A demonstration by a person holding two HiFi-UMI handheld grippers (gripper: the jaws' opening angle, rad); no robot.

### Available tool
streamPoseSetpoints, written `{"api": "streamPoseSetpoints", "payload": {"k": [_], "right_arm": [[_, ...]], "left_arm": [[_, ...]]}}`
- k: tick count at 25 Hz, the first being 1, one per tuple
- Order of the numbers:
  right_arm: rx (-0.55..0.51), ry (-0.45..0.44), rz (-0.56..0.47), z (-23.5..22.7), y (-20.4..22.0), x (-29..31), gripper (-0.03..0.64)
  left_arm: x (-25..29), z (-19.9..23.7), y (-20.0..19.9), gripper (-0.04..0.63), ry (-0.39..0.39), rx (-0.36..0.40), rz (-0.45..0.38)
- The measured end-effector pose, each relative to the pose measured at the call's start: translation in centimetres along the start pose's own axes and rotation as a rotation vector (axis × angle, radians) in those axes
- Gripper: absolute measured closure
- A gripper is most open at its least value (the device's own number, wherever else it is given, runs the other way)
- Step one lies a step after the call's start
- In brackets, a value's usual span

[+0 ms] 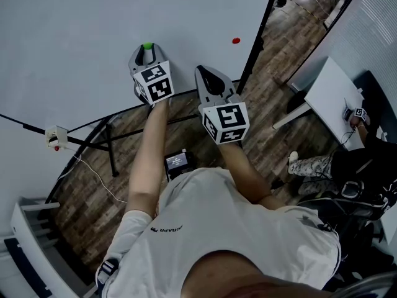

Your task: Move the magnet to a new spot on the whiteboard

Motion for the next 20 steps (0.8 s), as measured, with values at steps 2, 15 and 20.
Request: {"api": "streamPoseSetpoints", "payload": {"k": [2,15,20], "right_arm": [[-0.002,0.0,0.0,0.0,0.0,0.1,0.604],[-0.003,-0.006,-0.004,0.2,-0.3,-0.2,0.603],[-0.001,-0.005,-0.003,0.3,-0.3,-0.1,0.603]], "left_arm": [[0.2,0.0,0.0,0.476,0.011,-0.005,0.004],[-0.5,-0.3,0.3,0.44,0.03,-0.019,0.01],[-1.5,-0.4,-0.4,0.431,0.041,-0.034,-0.012]]}}
Point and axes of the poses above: the fingertips, and each gripper's own axes: x forward along the fingers, z to its left, y out of its underside, the point moved 6 cm from there along -x, backward along the fingers, and after that the axes turned 5 degrees about y, right-handed, at the moved point
